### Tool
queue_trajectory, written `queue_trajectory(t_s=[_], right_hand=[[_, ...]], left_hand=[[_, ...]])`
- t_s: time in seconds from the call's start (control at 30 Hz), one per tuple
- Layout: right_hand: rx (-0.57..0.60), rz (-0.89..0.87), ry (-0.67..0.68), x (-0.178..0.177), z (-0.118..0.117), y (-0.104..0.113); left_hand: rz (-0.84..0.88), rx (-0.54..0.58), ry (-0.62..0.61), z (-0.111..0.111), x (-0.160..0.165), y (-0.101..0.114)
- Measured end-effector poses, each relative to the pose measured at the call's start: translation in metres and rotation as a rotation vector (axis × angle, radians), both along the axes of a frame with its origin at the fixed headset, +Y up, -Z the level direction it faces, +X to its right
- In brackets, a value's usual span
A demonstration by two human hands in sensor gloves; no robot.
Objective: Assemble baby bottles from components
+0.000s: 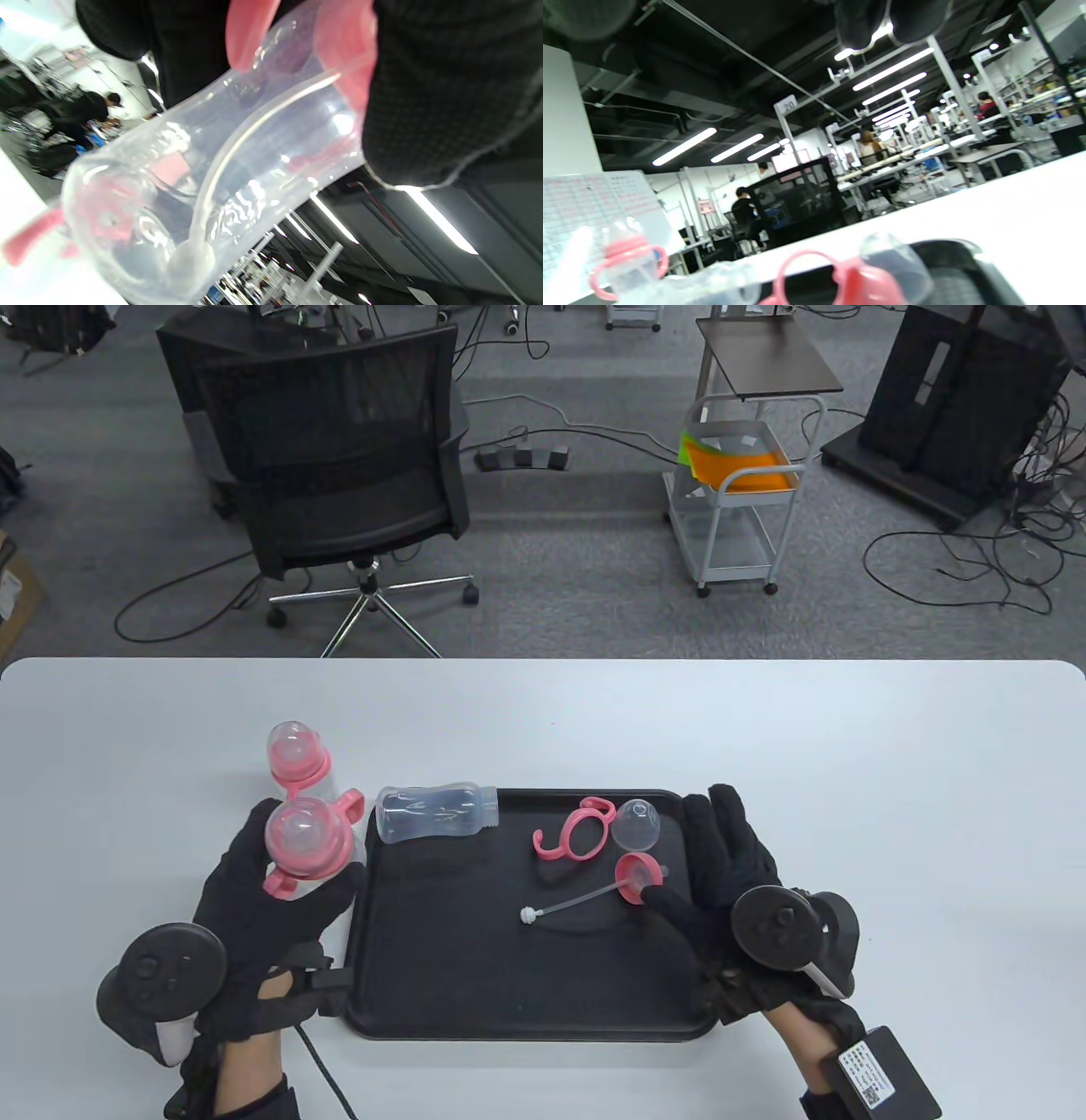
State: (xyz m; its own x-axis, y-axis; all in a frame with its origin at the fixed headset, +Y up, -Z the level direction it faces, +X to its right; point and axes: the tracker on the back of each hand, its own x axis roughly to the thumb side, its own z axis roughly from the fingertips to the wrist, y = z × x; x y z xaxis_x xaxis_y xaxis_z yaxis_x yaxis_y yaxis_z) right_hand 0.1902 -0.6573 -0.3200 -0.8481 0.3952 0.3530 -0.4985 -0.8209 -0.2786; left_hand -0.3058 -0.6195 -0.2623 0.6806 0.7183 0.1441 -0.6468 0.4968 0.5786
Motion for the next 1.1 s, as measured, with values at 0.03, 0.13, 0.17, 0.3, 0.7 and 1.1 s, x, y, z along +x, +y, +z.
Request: queue_trajectory(t_s=[0.03,0.13,0.17,0.3,0.7,1.1], right_hand=[[-0.002,-0.004,-0.012,0.003,-0.001,-0.002],[-0.033,-0.026,-0.043,0.016,-0.004,-0.010],[-0.046,-0.044,-0.045,0.019,-0.004,-0.012],[-0.056,-0.050,-0.067,0.027,-0.004,-0.017],[-0.107,-0.044,-0.047,0.027,-0.009,-0.026],[-0.139,-0.032,-0.034,0.025,-0.010,-0.028]], left_hand=[[0.010,-0.008,0.026,0.000,-0.004,-0.001],[0.069,-0.046,0.112,0.001,-0.022,-0.011],[0.106,-0.059,0.139,0.000,-0.028,-0.016],[0.158,-0.134,0.206,-0.006,-0.042,-0.032],[0.281,-0.315,0.336,-0.021,-0.060,-0.074],[0.315,-0.438,0.387,-0.042,-0.058,-0.101]])
